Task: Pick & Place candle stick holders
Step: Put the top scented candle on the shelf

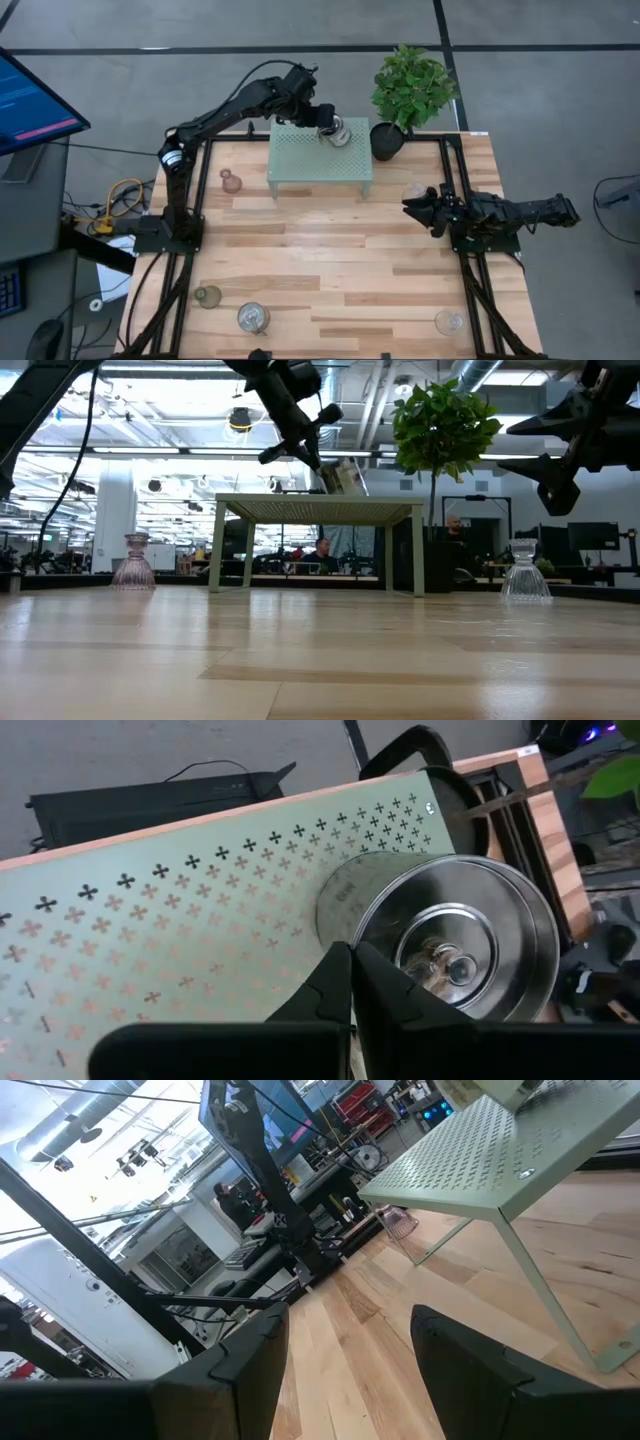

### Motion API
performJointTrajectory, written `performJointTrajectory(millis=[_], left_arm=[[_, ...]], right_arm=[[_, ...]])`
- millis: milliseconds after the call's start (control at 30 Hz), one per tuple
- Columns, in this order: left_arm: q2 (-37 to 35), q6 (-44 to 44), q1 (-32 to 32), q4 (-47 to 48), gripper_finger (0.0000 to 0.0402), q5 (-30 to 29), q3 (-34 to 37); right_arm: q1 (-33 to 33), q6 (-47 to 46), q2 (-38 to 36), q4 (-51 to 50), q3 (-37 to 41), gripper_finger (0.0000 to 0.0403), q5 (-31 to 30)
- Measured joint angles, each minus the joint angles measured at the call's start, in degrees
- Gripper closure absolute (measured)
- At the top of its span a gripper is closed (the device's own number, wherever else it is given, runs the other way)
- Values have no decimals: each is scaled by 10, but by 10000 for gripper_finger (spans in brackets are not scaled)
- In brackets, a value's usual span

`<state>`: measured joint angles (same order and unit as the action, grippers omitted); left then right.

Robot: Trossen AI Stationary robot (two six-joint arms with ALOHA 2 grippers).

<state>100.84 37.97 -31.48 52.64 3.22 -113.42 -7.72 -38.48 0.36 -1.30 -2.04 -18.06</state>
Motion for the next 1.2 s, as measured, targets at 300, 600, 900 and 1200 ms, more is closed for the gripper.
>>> performJointTrajectory(millis=[300,600,900,1200], left_arm=[[-5,-17,0,-11,368,1,0],[-13,-43,-1,-40,292,14,0],[-149,-151,-2,46,379,-107,-1],[-135,-151,70,50,400,-177,107]], right_arm=[[0,0,0,0,0,198,0],[0,0,0,0,0,198,0],[1,-1,0,0,0,198,0],[24,0,0,0,0,198,-1]])
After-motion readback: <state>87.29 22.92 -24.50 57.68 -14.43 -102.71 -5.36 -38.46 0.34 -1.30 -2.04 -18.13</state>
